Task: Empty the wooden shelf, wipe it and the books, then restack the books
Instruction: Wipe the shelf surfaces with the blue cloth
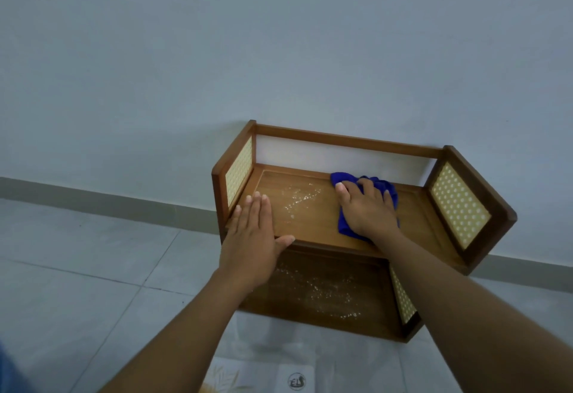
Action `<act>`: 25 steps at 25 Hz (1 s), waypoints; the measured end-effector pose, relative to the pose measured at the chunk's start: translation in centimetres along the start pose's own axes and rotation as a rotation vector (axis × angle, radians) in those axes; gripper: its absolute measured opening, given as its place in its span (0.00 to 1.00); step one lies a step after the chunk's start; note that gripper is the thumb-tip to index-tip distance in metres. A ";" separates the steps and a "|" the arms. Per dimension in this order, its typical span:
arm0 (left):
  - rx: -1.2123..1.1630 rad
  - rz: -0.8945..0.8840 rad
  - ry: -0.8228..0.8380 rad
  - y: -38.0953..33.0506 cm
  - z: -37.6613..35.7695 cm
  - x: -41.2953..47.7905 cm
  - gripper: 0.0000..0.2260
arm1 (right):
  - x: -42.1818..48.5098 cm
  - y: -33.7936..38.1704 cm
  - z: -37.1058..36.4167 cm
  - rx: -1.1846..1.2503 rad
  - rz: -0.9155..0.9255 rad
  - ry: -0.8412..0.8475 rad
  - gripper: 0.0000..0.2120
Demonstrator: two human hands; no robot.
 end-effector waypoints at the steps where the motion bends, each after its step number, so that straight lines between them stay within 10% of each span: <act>1: -0.073 -0.043 -0.010 -0.4 1.0 0.1 0.34 | 0.0 0.0 0.0 0.000 -0.007 -0.005 0.28; 7: -0.332 -0.121 -0.753 2.2 12.0 -1.1 0.16 | 0.0 1.0 -0.6 0.021 -0.079 0.095 0.29; 10: -0.542 0.129 -0.582 5.4 10.3 0.2 0.17 | -0.3 2.9 -0.7 0.025 -0.112 0.110 0.30; 20: -0.752 0.035 -0.336 7.1 8.6 1.3 0.19 | 1.0 14.5 -2.9 0.089 0.218 0.161 0.27; 25: -0.769 0.076 -0.336 7.1 8.6 1.3 0.19 | 0.4 9.7 -1.1 0.108 0.048 0.083 0.26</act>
Point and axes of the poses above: each hand's wrist, its own x-axis towards the middle knuckle, its own z-axis out of the back of the hand, y = z × x, the point moved 8 cm from there along x, towards the middle knuckle
